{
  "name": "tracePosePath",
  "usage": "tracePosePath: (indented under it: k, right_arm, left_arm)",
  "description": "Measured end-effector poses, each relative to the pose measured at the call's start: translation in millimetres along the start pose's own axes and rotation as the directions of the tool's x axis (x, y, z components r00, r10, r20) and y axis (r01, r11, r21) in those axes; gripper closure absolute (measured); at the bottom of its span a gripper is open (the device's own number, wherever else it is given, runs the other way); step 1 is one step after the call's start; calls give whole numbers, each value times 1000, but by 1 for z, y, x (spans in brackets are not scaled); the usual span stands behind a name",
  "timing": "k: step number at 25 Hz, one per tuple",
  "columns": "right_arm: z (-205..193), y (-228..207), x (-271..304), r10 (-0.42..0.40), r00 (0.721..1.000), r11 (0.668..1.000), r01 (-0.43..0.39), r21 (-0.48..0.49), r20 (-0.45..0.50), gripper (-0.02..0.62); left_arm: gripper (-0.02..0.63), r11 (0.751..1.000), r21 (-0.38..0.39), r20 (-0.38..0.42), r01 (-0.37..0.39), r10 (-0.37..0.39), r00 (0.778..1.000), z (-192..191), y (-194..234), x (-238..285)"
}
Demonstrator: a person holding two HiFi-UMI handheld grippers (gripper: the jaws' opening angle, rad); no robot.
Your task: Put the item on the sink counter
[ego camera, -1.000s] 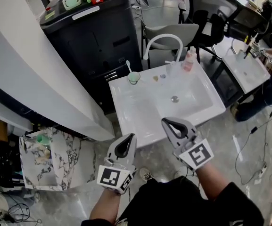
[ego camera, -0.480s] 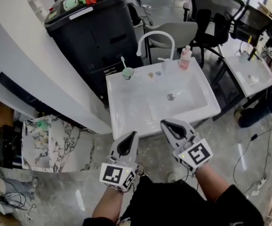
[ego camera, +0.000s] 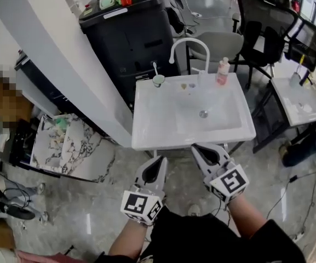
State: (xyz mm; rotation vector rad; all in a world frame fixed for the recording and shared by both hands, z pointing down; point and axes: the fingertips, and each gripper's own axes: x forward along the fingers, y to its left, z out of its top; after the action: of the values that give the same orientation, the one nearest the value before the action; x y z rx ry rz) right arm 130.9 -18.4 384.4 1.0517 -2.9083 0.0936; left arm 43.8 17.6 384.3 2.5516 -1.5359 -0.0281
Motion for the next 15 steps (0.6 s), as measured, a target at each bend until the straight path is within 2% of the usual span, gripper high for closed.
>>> tracePosePath:
  k: [4,15]
  right_arm:
    - [-1,10,-17,46,998,999,-46,4,32,598]
    - [6,43,-30,47,998,999,-46,-14,51,598]
  left_arm:
    - [603,999,1,-11,-36,36,999,-8,-19,-18]
    - [602,999,-16,15,-28,28,999,-4,-24,-56]
